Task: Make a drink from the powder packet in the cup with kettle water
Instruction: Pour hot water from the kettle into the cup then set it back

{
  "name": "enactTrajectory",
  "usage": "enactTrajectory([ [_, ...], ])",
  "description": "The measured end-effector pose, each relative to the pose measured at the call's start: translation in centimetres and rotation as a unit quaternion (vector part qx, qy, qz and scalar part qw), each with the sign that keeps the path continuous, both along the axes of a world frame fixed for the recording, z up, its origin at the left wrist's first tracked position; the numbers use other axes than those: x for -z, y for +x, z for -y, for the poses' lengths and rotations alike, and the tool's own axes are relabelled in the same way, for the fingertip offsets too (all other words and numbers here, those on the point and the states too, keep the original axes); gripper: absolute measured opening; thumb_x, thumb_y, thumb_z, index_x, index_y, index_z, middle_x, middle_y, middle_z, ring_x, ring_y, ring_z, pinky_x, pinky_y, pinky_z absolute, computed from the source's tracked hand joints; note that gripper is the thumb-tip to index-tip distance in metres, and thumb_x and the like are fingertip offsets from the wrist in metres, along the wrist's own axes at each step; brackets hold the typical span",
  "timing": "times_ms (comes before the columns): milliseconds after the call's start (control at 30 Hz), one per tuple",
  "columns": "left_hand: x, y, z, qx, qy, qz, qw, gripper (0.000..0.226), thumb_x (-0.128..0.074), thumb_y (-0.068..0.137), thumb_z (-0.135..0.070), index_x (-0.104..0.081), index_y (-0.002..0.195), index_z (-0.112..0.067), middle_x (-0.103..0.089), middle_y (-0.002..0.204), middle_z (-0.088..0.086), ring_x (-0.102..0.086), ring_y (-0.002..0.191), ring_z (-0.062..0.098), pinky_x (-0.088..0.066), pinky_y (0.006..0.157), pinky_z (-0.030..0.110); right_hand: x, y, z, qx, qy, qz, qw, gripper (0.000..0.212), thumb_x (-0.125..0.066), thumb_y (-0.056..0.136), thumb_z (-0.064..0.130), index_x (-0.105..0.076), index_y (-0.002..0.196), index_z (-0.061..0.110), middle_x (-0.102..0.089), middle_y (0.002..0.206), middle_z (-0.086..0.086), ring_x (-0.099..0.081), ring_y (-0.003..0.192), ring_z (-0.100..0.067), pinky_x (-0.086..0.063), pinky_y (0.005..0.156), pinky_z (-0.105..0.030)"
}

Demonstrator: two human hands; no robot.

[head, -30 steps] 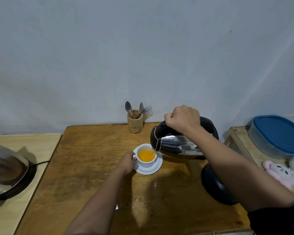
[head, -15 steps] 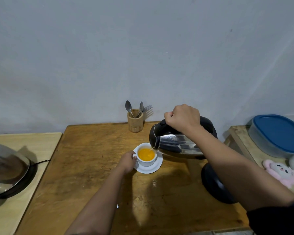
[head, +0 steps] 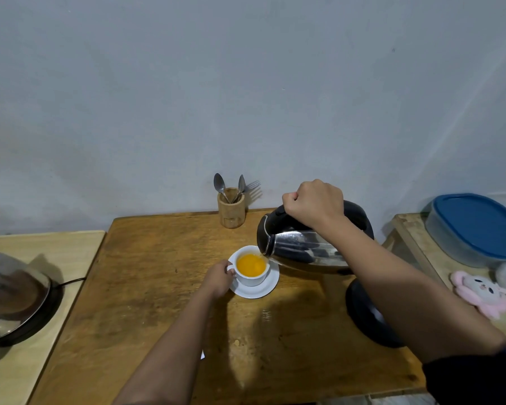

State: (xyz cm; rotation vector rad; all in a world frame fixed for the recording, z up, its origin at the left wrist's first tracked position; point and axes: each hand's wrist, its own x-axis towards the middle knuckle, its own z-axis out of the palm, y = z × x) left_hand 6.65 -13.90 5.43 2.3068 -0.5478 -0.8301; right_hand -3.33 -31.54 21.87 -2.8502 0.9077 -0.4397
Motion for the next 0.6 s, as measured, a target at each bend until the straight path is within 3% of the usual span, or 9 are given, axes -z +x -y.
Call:
enactTrajectory([
  [300, -0.14, 0.03, -0.07, 0.001, 0.003, -0.004, 1.000, 0.034, -0.043, 0.096, -0.016, -0.049, 0.127, -0.004, -0.056, 0.128, 0.019, -0.053, 0.114, 0.031, -0.044, 0.093, 0.038, 0.68, 0.08, -0.23, 0.005, 0.005, -0.004, 1.000, 0.041, -0.042, 0.084, 0.031, -0.039, 0.046, 0.014, -0.038, 0.049, -0.001, -0.038, 0.047, -0.018, -0.029, 0.050, -0.024],
  [600, -0.37, -0.02, -0.14, -0.001, -0.006, -0.010, 1.000, 0.032, -0.043, 0.096, -0.015, -0.051, 0.125, -0.005, -0.057, 0.127, 0.019, -0.054, 0.112, 0.031, -0.043, 0.088, 0.035, 0.69, 0.19, -0.42, 0.001, 0.003, -0.008, 1.000, 0.042, -0.042, 0.084, 0.030, -0.035, 0.046, 0.015, -0.036, 0.049, 0.000, -0.032, 0.045, -0.016, -0.023, 0.047, -0.023],
])
